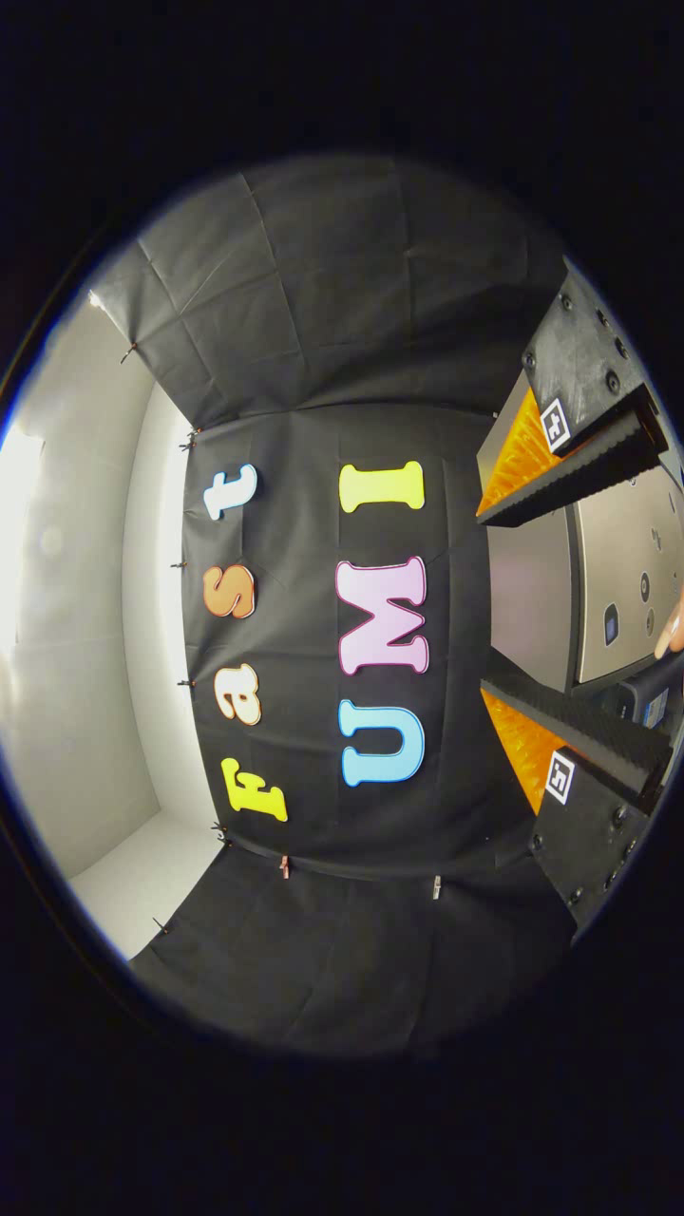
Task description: Put the clothes into the washing machine and then close the washing machine lid.
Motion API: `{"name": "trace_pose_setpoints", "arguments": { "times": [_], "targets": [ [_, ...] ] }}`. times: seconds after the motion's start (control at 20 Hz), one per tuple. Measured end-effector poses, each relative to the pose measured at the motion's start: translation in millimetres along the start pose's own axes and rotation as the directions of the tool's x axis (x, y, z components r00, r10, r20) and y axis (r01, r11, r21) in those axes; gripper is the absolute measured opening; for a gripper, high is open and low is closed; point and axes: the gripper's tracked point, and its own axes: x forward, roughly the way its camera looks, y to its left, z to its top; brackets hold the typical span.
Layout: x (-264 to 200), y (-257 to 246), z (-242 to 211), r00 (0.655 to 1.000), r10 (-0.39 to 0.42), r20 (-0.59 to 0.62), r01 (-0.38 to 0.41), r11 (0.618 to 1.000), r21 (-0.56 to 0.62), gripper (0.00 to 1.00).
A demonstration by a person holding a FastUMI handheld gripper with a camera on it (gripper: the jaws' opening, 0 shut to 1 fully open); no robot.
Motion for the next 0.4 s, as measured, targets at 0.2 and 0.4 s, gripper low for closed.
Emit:
{"name": "trace_pose_setpoints", "arguments": {
  "times": [0.2,0.4],
  "targets": [
    [1.4,0.4,2.0,1.0,0.002,0.015,-0.002,1.0,-0.004,0.98],
    [9.7,-9.9,4.2,1.0,0.002,0.029,-0.002,1.0,-0.01,0.98]
  ]
}}
